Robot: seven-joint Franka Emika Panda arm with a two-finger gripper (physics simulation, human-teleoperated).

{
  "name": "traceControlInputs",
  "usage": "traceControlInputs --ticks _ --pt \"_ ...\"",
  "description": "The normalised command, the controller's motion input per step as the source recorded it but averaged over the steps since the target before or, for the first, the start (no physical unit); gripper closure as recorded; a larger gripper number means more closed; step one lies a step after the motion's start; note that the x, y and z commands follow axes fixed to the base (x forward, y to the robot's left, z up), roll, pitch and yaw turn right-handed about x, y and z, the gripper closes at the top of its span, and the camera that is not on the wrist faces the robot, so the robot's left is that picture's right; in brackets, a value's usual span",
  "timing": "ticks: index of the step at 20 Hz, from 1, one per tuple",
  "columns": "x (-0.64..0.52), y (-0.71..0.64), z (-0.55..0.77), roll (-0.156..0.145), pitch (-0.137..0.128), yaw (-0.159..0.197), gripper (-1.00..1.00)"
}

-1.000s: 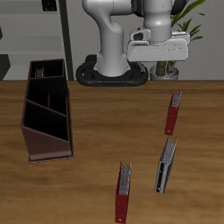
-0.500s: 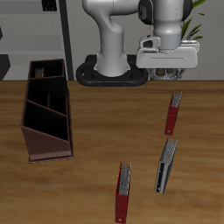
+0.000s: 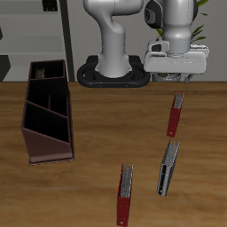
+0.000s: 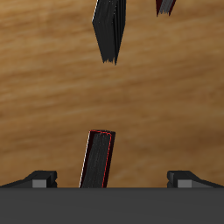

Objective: Place the orange book into the right desk caddy's right compartment and place the left red book into the right desk caddy's right compartment

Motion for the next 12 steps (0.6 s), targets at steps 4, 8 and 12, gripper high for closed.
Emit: traceControlInputs --ticks 4,8,12 --pt "0.04 0.15 -0.29 -0.033 0.003 -0.002 -1.0" --pt "0.02 0.07 -0.2 -0.035 -0.012 -0.002 -1.0" --pt "0.09 0.0 -0.13 -0.024 0.015 -0.011 -1.0"
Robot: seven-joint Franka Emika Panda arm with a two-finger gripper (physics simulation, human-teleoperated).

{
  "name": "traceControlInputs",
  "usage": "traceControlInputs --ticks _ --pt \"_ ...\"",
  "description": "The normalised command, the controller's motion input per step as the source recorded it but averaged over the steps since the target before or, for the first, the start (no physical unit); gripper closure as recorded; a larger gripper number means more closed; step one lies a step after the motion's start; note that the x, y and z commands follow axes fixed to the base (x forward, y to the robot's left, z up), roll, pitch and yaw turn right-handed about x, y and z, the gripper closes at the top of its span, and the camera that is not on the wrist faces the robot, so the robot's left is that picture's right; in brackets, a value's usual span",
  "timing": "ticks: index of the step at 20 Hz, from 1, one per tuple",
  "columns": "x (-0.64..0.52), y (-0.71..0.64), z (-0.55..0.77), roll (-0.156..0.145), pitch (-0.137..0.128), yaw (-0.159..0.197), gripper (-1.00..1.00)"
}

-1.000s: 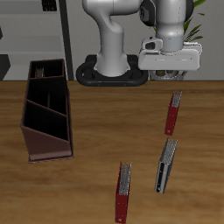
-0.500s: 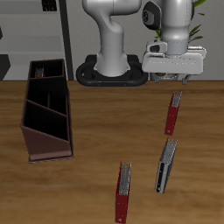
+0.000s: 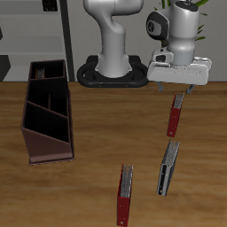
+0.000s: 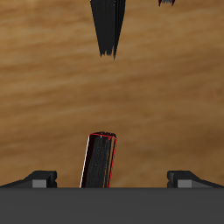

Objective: Place the orange book into the right desk caddy's right compartment and place the left red book into the right desk caddy's right compartment

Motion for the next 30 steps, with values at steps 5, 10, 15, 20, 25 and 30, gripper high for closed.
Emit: traceControlInputs --ticks 5,10,15,20,25,30 --pt "0.06 0.02 -0.22 0.0 0.026 -0.01 -1.0" --pt "0.03 0.07 -0.18 0.006 0.011 0.006 -1.0" --pt "0.06 -0.01 -0.2 -0.007 0.024 0.005 -1.0" --pt "0.07 0.0 -0.12 0.012 0.025 -0.002 -1.0" --pt "-0.02 0.07 -0.19 0.005 0.023 0.013 -1.0" --pt "-0.06 0.06 -0.11 0.048 0.038 -0.013 1.0"
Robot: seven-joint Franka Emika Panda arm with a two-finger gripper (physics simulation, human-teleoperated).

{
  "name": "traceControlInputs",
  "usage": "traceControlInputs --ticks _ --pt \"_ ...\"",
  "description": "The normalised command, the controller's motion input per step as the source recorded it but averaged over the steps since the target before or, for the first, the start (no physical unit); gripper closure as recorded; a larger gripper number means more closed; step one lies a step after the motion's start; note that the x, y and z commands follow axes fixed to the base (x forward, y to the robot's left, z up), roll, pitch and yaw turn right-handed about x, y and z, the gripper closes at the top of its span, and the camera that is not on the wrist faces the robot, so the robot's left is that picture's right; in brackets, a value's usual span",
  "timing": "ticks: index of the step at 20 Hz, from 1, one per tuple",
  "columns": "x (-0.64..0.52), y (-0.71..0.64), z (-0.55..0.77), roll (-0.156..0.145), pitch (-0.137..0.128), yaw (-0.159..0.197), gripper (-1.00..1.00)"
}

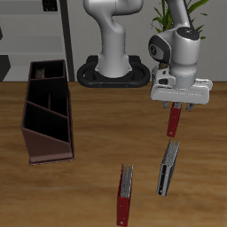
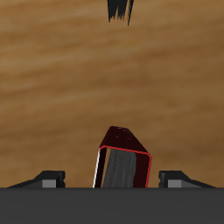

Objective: Place the orange book into the right desk caddy's right compartment and place the left red book into the right desk caddy's right compartment

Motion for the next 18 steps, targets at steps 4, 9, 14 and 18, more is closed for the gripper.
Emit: traceControlInputs --ticks 4,9,14,18 --pt "-0.07 -0.03 0.07 0.024 -0.023 0.03 1.0" --pt "-0.24 -0.04 0.27 0.042 -0.034 0.009 1.0" --pt "-0.23 -0.12 0.27 0.027 -0.033 0.064 1.0" --pt "-0.22 -0.28 0.3 0.001 -0.038 0.053 1.0"
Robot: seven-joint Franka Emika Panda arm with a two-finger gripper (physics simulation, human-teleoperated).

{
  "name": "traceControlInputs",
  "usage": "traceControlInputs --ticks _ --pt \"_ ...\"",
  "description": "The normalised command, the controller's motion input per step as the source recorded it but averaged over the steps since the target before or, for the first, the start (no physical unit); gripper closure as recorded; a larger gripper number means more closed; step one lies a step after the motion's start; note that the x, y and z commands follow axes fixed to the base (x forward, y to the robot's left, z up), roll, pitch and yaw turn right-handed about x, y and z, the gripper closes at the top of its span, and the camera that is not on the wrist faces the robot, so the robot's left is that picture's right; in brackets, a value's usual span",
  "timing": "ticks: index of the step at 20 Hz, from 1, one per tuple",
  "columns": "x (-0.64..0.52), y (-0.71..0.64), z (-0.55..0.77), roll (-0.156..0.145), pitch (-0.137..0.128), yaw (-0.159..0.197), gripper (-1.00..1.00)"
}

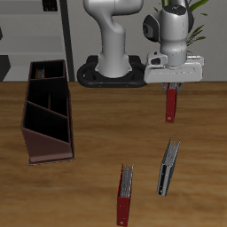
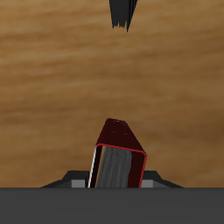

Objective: Place the orange book into the right desk caddy's right compartment and place the left red book into the right desk caddy's right compartment

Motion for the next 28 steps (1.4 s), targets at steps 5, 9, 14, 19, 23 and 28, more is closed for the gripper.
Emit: traceControlInputs --ticks 5,9,14,19,23,28 --pt "-0.21 -0.39 0.3 0.029 -0.021 0.082 1.0" --pt "-0.31 -0.58 0.36 0.084 -0.019 0.17 1.0" --pt "-0.2 -0.83 0.34 -0.047 -0.01 0.053 1.0" --pt "-0.25 -0.57 0.22 -0.014 0.014 0.013 1.0" --pt "-0.38 -0.68 0.27 -0.038 -0.031 0.046 1.0" --pt "-0.39 -0.81 0.28 -0.058 0.0 -0.027 1.0"
